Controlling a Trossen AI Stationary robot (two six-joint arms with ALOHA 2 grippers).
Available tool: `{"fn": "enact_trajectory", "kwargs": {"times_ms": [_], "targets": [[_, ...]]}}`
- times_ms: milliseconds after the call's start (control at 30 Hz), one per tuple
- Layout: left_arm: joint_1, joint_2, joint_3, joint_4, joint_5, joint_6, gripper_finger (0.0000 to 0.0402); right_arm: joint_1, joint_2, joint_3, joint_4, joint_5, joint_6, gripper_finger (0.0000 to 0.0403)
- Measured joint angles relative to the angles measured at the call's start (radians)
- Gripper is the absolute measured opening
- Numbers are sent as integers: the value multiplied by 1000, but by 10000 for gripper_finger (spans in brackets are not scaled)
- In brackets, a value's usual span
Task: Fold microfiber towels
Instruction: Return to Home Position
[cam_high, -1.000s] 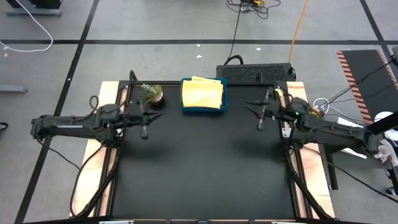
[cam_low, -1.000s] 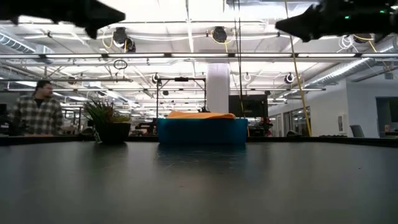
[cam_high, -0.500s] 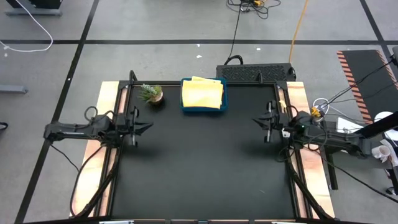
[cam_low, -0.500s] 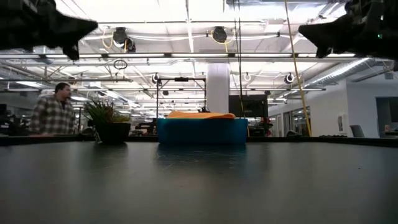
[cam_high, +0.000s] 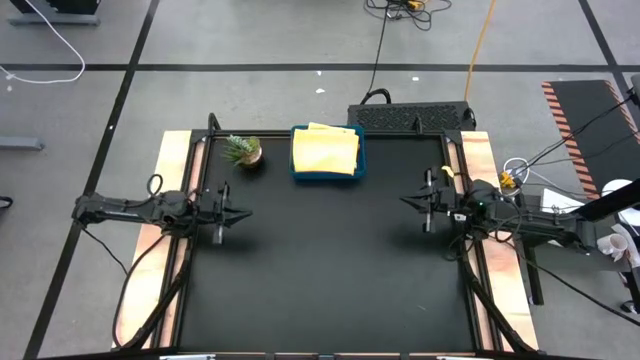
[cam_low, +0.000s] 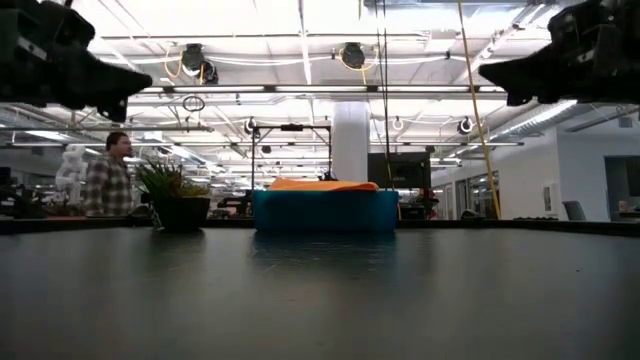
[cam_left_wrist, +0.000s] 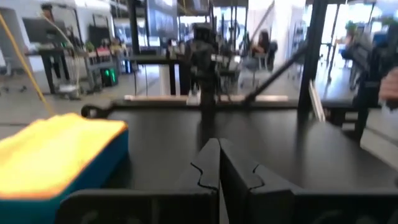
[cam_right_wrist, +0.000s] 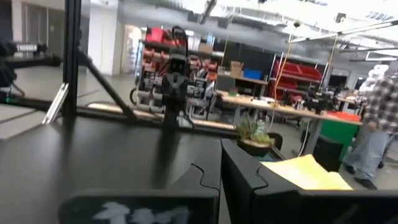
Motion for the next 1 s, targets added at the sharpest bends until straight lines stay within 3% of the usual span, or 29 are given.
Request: {"fn": "enact_trajectory", "kwargs": {"times_ms": [367,800,1000], "targets": [[-31,0,1,-86,0,-28,10,12,-20,11,-90,3,32,0],[-81,0,34,-180,-14,-19,7,17,-205,22,-349,64,41,0],[-82,2,34,-182,-6,-9,3,17,-214,21,-404,160,52,0]]}}
